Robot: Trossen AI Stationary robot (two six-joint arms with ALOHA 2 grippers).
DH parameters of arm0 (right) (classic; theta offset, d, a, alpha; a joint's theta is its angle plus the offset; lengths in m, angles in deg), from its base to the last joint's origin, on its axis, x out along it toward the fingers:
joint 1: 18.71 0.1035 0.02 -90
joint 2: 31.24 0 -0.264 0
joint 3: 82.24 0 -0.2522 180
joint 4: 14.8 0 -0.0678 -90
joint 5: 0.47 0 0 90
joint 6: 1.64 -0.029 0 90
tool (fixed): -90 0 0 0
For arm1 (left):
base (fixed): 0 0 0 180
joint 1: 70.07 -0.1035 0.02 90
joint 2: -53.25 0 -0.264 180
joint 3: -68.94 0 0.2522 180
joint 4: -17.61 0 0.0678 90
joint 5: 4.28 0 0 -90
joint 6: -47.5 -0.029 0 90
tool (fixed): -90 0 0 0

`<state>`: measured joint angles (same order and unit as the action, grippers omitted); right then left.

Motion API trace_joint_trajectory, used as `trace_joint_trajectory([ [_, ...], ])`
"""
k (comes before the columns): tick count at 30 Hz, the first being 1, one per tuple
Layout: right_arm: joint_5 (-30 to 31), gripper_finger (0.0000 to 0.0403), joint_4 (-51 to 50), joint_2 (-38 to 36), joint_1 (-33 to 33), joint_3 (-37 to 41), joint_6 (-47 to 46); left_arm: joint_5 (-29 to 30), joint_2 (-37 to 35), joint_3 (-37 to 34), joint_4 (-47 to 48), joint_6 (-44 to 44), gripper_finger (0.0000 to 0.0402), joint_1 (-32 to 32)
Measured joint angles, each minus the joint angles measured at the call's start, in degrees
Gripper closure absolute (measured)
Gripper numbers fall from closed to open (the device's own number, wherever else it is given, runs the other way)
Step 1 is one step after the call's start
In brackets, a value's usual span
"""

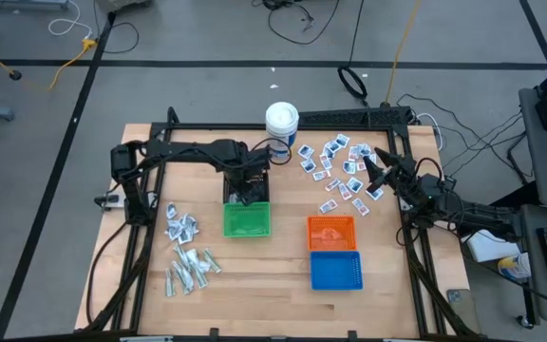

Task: Pick & Place First Aid Supplies
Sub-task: Put the black pad into the black bin

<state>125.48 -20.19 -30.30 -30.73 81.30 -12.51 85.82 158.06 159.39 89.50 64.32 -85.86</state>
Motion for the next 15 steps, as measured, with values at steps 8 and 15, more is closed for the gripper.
trace_joint_trajectory([
  [8,0.00,0.0135,-0.01,0.01,-0.02,0.00,0.00,-0.09,-0.92,0.28,1.16,1.33,0.0146,-1.35],
  [15,0.00,0.0135,0.01,-0.01,-0.02,0.00,0.02,-0.15,-5.02,0.44,3.74,8.26,0.0139,-4.13],
])
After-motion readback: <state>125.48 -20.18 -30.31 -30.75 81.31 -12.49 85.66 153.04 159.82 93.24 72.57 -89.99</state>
